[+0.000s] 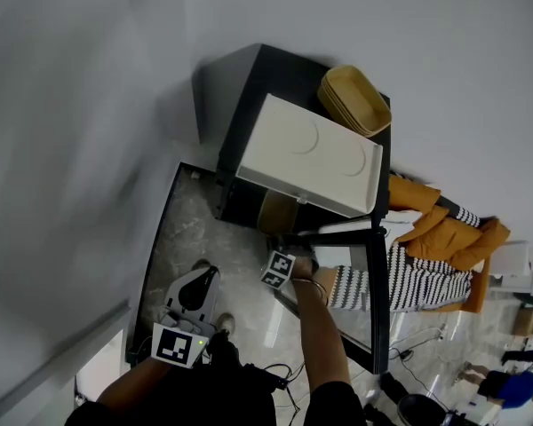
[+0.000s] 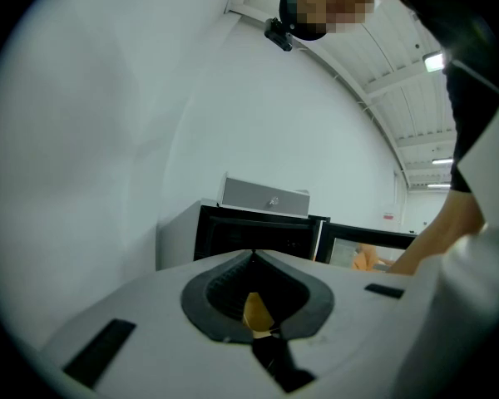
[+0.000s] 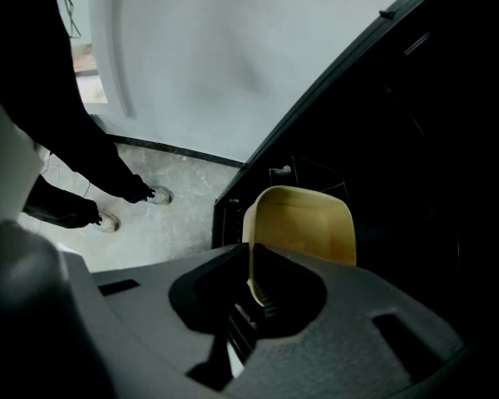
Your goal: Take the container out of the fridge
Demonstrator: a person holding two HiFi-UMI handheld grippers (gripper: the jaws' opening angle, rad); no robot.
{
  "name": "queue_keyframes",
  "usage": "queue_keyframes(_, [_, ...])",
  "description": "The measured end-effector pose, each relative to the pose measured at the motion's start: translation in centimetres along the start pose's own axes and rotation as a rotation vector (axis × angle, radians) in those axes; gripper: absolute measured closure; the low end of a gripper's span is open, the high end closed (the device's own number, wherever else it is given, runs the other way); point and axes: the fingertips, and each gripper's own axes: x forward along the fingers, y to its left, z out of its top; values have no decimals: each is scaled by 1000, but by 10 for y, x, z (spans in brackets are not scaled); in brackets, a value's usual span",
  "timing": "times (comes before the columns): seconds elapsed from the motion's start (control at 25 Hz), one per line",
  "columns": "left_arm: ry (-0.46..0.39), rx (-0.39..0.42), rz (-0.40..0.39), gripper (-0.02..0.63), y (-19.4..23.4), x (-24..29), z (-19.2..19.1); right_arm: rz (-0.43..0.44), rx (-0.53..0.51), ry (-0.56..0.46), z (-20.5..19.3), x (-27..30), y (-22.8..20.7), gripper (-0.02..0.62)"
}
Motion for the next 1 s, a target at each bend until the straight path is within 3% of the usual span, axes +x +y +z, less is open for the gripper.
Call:
queue_keyframes(0.44, [-40, 17, 6, 601, -23, -26, 11, 17, -24, -55, 10, -53, 40, 581])
queue_keyframes(1.0, [-102, 66, 44, 601, -79, -96, 17, 111, -40, -100, 1, -151, 122, 583])
